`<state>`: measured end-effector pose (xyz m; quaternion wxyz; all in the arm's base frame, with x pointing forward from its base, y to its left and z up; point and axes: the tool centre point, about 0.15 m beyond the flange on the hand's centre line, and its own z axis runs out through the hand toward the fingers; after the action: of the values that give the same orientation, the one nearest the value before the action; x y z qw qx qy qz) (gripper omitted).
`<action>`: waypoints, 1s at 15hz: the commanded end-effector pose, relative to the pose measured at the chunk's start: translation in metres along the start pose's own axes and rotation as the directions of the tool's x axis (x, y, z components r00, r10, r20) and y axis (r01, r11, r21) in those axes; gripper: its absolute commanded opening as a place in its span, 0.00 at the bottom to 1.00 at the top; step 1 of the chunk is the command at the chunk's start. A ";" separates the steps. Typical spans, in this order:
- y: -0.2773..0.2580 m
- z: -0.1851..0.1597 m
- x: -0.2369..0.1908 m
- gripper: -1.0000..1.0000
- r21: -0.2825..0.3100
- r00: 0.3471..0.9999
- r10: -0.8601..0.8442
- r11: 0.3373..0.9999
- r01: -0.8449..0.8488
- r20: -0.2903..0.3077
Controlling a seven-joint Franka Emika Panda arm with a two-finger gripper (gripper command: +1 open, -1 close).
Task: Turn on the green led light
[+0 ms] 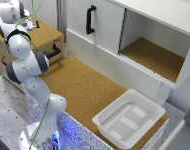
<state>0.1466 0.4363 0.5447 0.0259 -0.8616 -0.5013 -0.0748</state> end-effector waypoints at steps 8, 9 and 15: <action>0.132 -0.008 -0.071 1.00 -0.020 0.883 0.468 0.883 -0.469 -0.028; 0.148 -0.008 -0.087 1.00 -0.003 0.848 0.528 0.849 -0.528 -0.047; 0.234 -0.019 -0.169 1.00 -0.116 0.672 0.735 0.662 -0.740 -0.094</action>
<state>0.2547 0.2660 0.5553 -0.0161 -0.9818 -0.1809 -0.0560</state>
